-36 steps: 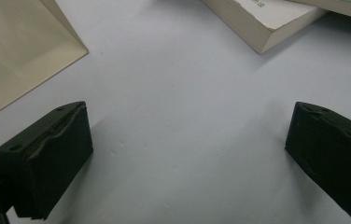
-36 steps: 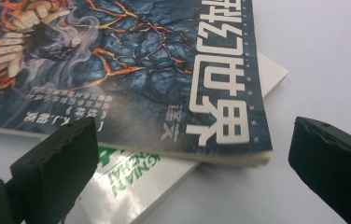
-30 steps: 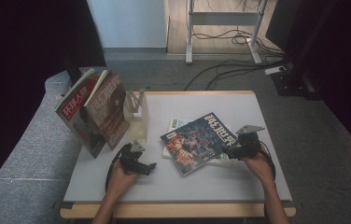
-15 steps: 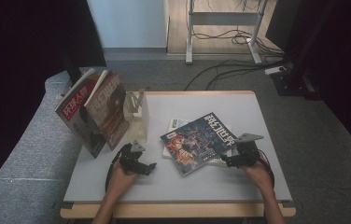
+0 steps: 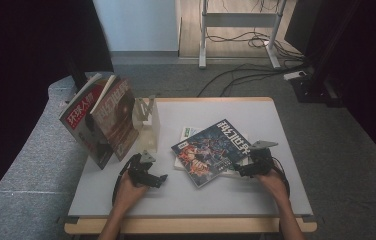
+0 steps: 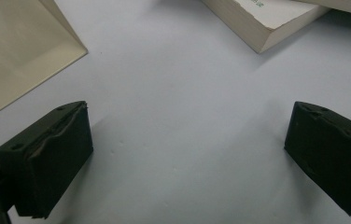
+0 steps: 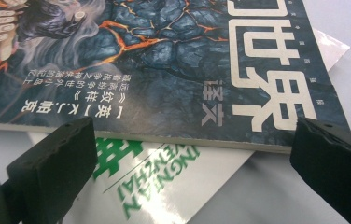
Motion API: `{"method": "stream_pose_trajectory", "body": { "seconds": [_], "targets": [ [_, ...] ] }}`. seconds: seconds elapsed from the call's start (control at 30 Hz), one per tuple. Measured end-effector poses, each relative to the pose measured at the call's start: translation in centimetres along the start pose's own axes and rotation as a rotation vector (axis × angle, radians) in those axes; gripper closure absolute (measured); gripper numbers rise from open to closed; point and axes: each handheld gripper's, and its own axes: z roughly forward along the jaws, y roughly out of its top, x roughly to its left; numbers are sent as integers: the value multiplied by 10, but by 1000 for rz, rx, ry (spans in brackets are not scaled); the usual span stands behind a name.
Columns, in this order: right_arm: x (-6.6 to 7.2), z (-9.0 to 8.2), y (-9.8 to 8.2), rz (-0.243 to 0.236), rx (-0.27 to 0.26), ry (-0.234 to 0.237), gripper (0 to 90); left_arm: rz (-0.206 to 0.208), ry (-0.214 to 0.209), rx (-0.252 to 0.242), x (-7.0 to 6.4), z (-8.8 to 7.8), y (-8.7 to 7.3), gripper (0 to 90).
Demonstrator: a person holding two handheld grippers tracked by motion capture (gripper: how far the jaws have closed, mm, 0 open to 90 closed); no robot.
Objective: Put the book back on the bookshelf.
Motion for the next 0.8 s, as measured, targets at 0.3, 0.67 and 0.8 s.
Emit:
{"method": "stream_pose_trajectory", "body": {
  "seconds": [0.3, 0.67, 0.8],
  "targets": [
    [-6, 11, 12, -18, 29, -23, 0, 16, -13, 5, 0, 2, 4, 0],
    [-9, 9, 14, -26, 45, -30, 12, 67, -71, -27, -1, 9, 31, 0],
    [-13, 9, 16, -29, 49, -51, 10, 87, -71, -22, -2, 11, 44, 0]
  ]
}}
